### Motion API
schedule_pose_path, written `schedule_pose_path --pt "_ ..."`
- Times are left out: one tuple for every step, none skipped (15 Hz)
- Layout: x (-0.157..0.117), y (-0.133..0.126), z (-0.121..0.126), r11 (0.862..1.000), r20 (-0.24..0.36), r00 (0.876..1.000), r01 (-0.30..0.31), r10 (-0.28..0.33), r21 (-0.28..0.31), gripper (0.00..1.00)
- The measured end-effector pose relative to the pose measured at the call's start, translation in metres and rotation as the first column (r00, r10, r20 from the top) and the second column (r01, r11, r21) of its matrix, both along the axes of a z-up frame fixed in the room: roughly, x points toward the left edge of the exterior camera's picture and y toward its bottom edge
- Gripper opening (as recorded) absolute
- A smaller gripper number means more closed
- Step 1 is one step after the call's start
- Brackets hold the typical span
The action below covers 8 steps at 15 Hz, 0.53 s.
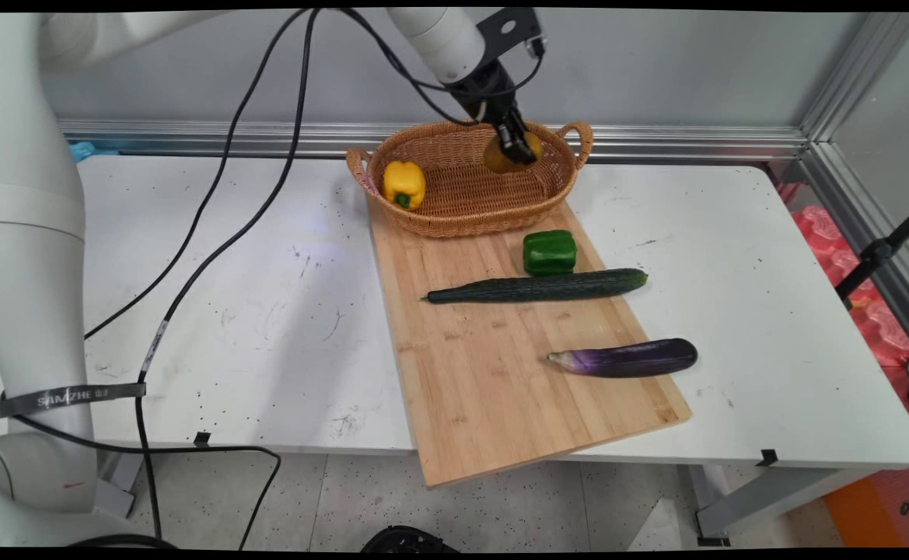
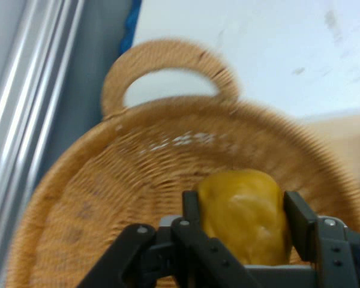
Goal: Place the picked object on the cutting board
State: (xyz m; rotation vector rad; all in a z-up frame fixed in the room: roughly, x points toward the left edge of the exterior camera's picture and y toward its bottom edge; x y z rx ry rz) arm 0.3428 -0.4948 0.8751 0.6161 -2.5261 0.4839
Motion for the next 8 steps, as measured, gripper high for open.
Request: schedule_pose_path --pt "-0.006 0.007 0.007 1.000 -0.018 1.000 -0.001 0.001 0.016 0.00" --pt "-0.012 0.014 0.012 1.000 -0.033 0.999 -0.001 0.002 0.030 0.00" --pt "-0.018 0.021 0.018 0.999 -0.049 0.999 0.000 0.002 0.048 0.00" --pt "-0.023 0.028 0.022 0.998 -0.062 0.998 0.001 0.003 0.063 0.00" --pt "-0.028 0.036 0.027 0.997 -0.076 0.997 0.004 0.002 0.080 0.00" --pt "-0.033 0.044 0.031 0.995 -0.089 0.996 0.008 0.001 0.098 0.00" --pt "-0.037 0.052 0.034 0.993 -0.100 0.995 0.011 0.000 0.116 0.00" --pt "-0.040 0.058 0.036 0.992 -0.108 0.994 0.014 0.000 0.129 0.00"
